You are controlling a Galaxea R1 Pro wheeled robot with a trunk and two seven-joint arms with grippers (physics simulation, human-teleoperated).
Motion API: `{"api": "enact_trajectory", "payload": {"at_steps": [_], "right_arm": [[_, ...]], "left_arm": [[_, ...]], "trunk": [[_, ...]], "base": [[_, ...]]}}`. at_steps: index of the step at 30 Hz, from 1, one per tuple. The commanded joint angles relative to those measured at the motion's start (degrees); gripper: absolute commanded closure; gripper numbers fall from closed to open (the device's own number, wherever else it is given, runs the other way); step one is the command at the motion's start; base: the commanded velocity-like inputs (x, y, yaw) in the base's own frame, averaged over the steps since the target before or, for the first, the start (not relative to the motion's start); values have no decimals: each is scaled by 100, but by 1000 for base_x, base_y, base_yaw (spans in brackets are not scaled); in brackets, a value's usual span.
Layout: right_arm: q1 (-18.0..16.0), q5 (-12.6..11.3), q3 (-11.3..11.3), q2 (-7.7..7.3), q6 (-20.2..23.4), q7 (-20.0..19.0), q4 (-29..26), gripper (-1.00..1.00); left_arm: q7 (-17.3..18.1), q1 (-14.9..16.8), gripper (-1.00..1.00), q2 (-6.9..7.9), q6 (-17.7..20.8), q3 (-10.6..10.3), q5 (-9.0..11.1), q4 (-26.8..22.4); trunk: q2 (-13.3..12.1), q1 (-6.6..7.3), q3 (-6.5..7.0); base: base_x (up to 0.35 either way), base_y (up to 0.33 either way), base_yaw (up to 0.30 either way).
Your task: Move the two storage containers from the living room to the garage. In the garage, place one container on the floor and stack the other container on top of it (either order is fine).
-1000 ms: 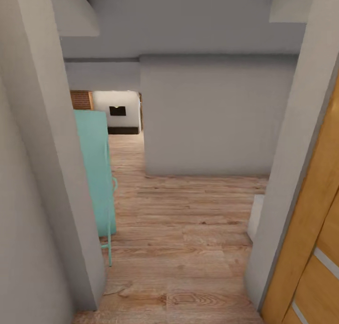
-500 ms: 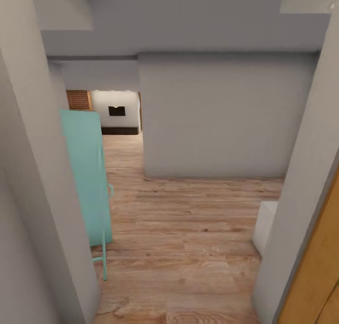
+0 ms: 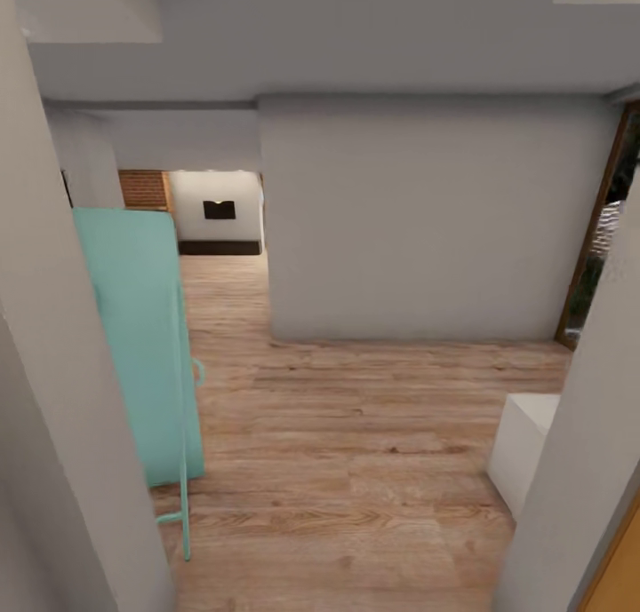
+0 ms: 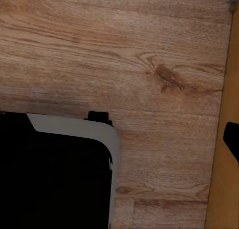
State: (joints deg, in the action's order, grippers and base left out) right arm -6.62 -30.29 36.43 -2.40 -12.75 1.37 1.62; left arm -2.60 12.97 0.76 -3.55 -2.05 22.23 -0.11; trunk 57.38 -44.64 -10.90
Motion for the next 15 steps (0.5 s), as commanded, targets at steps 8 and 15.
{"api": "enact_trajectory", "payload": {"at_steps": [8, 15], "right_arm": [[-6, -38, 48, 3, -25, 3, 15, -100], [-6, -38, 48, 5, -25, 3, 18, -100]], "left_arm": [[-12, 4, -100, -4, -14, -23, 27, 1], [-12, 4, -100, -6, -14, -23, 27, 2]], "trunk": [[4, -4, -8], [4, -4, -8]], "base": [[327, 0, 0], [326, 0, 0]]}}
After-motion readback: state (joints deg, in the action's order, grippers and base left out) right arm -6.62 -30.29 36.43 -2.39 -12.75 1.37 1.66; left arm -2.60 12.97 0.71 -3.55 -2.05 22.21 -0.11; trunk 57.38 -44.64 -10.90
